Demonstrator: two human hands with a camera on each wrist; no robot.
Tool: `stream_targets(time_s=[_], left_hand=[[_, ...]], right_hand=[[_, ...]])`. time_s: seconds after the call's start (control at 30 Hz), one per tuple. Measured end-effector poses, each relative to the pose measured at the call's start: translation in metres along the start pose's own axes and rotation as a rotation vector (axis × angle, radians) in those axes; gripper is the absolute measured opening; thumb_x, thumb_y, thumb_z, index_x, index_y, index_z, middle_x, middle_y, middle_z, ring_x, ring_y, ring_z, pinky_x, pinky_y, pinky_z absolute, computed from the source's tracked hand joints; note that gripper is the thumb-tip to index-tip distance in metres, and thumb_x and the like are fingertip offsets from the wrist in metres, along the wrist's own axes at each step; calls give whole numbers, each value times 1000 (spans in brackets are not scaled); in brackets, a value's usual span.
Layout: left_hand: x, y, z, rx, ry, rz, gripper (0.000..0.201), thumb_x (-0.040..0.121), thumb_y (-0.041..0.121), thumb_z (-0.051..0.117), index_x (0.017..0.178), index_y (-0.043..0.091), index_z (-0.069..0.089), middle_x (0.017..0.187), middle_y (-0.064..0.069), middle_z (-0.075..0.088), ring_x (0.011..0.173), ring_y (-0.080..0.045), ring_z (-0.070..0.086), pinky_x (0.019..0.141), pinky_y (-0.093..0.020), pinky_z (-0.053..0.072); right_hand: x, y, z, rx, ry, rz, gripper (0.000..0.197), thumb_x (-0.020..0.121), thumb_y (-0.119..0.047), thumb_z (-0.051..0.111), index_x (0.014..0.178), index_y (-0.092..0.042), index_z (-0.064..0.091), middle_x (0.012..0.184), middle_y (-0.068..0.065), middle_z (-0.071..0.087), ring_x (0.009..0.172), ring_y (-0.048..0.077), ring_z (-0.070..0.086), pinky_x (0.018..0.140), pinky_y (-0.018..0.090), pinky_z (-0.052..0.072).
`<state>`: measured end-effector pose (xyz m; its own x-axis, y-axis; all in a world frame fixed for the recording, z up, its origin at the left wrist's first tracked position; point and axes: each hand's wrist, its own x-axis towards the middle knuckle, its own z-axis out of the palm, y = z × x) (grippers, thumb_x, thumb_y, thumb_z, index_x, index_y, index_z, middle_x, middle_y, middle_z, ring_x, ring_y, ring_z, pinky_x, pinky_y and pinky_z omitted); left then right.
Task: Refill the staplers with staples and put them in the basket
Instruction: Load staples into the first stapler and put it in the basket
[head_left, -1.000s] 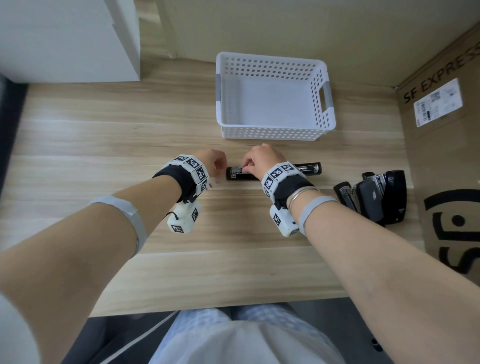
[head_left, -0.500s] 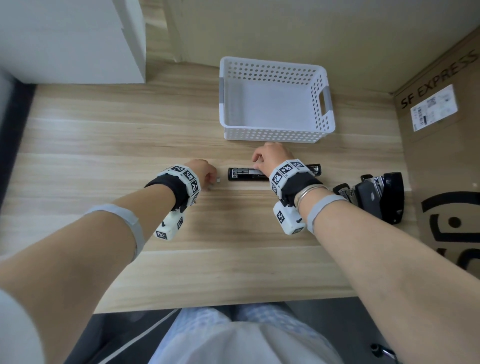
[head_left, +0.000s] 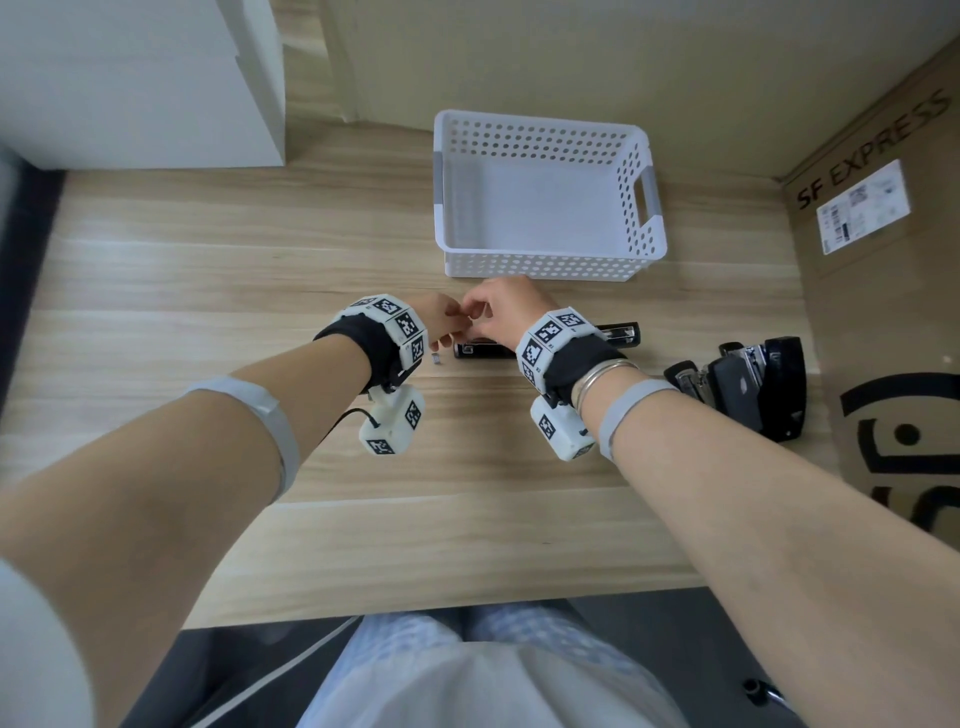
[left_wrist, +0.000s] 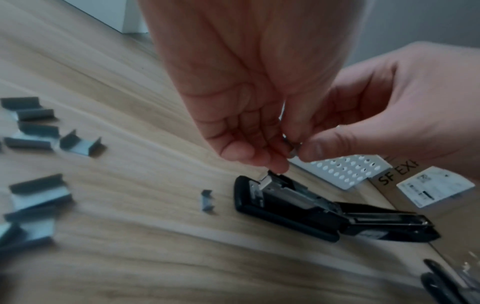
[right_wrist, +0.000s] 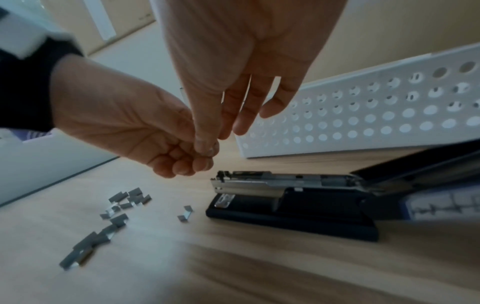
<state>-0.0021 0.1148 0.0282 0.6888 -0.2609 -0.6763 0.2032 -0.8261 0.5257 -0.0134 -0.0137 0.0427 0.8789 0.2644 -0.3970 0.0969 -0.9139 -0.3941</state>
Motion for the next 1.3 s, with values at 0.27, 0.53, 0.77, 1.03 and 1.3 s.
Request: stream_targets(time_s=[0.27, 0.53, 0.77, 1.03, 1.3], left_hand=[[5, -2, 4, -133, 0, 63, 19, 95, 14, 43, 82, 12, 58, 73, -1, 59, 53, -11, 46, 52, -21, 42], [-8, -9, -5, 225, 3, 110, 33, 92, 6, 45, 120, 13, 60, 112, -8, 68, 89, -26, 65, 71, -22, 48], [-7, -19, -4, 267, 45, 152, 35, 88, 4, 47, 116, 18, 62, 118, -1, 68, 103, -25, 65, 79, -24, 47], [-10, -41, -16, 349, 7, 101, 39, 85, -2, 47, 115, 18, 62, 118, -3, 66, 102, -23, 61, 88, -26, 47], [-21, -59, -17, 548, -99, 42, 38, 86, -3, 47, 117, 14, 63, 122, -10, 64, 112, -30, 58, 93, -31, 47]], right_hand=[[-1, 2, -4, -120, -33, 26, 17, 85, -30, 62, 97, -22, 72, 98, 0, 72, 93, 20, 66, 84, 34, 56], [-12, 19, 6, -91, -33, 95, 16, 86, -25, 59, 95, -25, 73, 95, -8, 73, 94, 14, 66, 80, 25, 54], [-9, 22, 13, -119, -1, 93, 15, 87, -24, 60, 93, -25, 74, 93, -7, 72, 99, 16, 61, 75, 26, 50], [3, 23, 22, -80, -9, 143, 16, 86, -37, 65, 92, -25, 74, 101, -1, 68, 110, 19, 56, 97, 35, 46], [-2, 23, 14, -104, 18, 183, 18, 85, -15, 68, 102, -21, 71, 115, 2, 61, 109, 23, 58, 86, 30, 48]])
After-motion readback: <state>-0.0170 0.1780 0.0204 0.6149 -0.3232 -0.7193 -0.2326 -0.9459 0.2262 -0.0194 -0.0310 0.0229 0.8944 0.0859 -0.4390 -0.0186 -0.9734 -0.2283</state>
